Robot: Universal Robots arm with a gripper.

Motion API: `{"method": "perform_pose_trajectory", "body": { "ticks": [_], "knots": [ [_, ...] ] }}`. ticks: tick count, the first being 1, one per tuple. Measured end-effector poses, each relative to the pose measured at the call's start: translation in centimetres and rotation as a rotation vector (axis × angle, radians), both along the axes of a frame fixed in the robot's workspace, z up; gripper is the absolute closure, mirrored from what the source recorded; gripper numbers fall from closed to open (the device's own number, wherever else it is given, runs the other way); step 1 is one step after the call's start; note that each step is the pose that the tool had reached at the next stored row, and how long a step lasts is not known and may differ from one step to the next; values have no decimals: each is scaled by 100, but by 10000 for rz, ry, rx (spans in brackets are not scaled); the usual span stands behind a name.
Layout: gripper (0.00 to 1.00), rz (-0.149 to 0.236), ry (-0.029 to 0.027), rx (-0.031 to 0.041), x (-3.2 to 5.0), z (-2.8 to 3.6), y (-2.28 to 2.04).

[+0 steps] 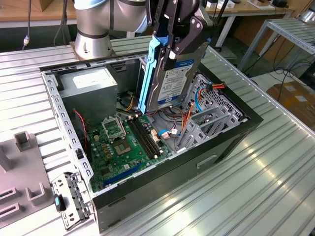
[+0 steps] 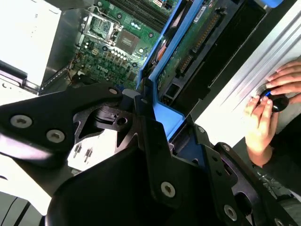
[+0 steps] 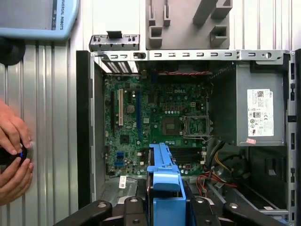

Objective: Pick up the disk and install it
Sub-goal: 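Insert the disk into the insertion slot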

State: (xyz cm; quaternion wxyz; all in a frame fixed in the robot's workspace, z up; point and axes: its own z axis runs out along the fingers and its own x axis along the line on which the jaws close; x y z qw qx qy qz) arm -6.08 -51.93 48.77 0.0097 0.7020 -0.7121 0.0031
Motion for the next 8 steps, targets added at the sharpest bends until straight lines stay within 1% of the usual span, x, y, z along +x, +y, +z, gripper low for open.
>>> {"method": "perform_pose_trajectory", "body": {
  "ticks": [1,3,4,6,8],
  "knots": [
    [63,0,-5,-54,12,-25,-110],
    [63,-1,-7,-65,84,-44,-120],
    [63,1,-8,-62,150,-57,-121],
    [63,0,-9,-61,309,-82,-123],
    [63,1,-8,-62,381,-92,-128]
  ]
}}
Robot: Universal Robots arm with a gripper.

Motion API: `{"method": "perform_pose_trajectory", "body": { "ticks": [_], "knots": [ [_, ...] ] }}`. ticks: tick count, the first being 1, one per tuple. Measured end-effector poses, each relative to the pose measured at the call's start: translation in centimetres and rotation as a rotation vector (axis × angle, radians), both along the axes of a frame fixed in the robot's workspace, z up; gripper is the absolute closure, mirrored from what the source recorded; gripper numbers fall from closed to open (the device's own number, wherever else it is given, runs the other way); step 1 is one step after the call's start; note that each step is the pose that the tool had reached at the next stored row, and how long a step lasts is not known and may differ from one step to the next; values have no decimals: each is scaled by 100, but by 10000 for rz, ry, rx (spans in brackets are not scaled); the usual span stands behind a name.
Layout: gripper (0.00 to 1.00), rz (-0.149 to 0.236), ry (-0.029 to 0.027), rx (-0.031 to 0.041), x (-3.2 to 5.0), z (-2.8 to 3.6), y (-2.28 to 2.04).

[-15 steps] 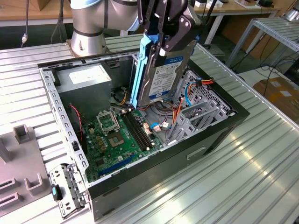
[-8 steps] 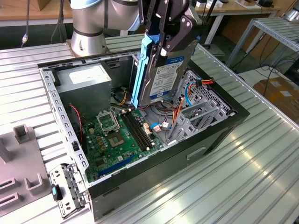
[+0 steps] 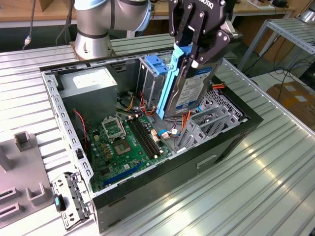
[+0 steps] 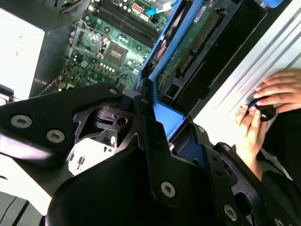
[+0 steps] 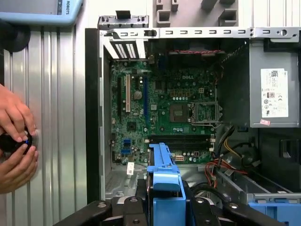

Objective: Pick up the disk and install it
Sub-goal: 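Insert the disk into the insertion slot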

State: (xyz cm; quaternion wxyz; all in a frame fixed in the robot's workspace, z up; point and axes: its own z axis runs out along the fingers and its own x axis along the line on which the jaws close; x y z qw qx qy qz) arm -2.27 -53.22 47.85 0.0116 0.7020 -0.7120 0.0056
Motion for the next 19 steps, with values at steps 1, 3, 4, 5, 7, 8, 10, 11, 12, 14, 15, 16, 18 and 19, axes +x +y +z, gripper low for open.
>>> {"method": "perform_pose_trajectory", "body": {
  "ticks": [1,3,4,5,7,8,10,11,12,14,15,16,18,19],
  "knots": [
    [63,-1,1,-3,25,-4,-9],
    [63,0,-1,1,60,-18,-51],
    [63,0,0,0,67,-21,-68],
    [63,0,0,1,76,-25,-89],
    [63,-1,0,1,91,-31,-132],
    [63,0,-1,0,116,-35,-160],
    [63,-1,0,1,177,-44,-184],
    [63,-1,-1,1,205,-48,-189],
    [63,0,-1,2,241,-52,-192],
    [63,0,0,0,319,-59,-197],
    [63,0,0,0,358,-63,-200],
    [63,1,0,1,401,-68,-203],
    [63,0,-1,2,486,-76,-208],
    [63,0,0,1,532,-79,-209]
  ]
}}
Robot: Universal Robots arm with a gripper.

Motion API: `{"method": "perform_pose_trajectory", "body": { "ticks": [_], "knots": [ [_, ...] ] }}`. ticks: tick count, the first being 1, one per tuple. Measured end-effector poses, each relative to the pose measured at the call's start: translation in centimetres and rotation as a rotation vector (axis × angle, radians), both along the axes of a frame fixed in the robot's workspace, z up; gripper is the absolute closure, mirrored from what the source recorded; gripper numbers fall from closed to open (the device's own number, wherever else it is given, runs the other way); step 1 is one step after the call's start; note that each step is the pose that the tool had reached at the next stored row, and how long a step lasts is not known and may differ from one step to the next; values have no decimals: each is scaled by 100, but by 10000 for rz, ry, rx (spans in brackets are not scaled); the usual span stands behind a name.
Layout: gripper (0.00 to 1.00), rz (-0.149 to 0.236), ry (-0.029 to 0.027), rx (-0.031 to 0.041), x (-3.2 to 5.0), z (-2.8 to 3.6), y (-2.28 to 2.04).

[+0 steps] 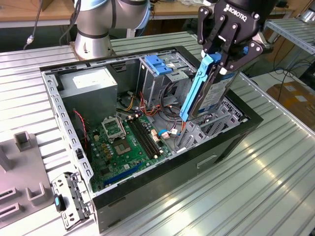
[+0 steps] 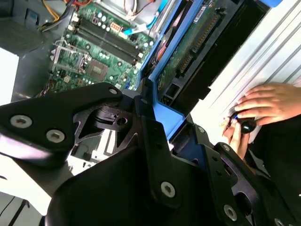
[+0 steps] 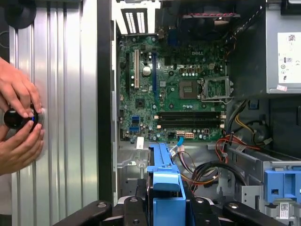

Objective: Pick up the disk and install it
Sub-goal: 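Insert the disk into the insertion slot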

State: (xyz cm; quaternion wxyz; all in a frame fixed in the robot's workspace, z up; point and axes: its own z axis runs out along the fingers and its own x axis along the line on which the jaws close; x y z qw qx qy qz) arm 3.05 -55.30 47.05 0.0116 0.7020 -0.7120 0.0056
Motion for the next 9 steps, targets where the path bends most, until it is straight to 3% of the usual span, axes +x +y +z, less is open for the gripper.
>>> {"method": "perform_pose_trajectory", "body": {
  "ticks": [4,9],
  "knots": [
    [63,1,0,-1,208,-18,0],
    [63,70,0,-1,305,-42,-1]
  ]
}}
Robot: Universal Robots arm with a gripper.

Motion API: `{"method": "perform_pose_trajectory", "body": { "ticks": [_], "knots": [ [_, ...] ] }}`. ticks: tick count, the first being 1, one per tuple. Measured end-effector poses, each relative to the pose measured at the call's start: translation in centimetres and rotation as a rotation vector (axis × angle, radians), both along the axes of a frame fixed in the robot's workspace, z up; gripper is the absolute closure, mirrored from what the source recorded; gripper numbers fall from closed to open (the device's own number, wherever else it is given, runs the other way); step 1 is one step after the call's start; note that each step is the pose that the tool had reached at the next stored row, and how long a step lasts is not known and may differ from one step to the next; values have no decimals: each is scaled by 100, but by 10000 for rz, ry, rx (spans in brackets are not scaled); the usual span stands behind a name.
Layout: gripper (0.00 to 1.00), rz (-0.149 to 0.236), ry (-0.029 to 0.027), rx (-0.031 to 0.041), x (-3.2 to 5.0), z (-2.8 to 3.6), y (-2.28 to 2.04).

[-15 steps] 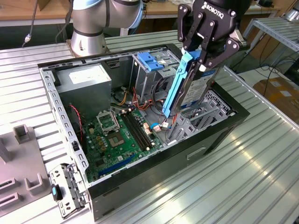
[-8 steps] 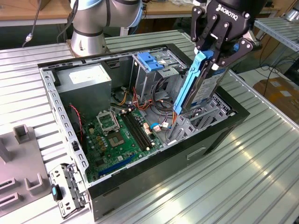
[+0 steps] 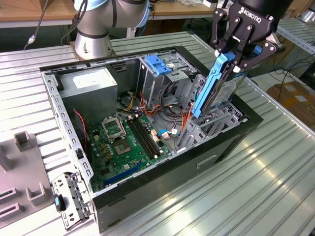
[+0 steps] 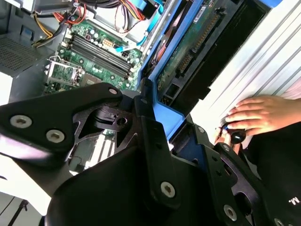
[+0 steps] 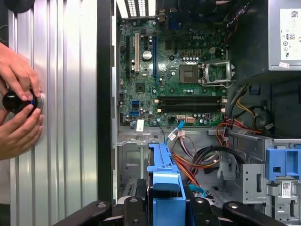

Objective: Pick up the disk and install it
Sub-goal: 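Insert the disk into the insertion slot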

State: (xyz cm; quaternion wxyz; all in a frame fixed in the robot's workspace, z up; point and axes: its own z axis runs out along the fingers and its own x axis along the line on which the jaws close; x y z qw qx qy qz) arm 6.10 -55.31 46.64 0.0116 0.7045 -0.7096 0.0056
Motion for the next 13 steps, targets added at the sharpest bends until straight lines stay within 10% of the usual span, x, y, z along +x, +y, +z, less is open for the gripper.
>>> {"method": "perform_pose_trajectory", "body": {
  "ticks": [13],
  "knots": [
    [63,5,0,-1,24,-116,-56]
  ]
}}
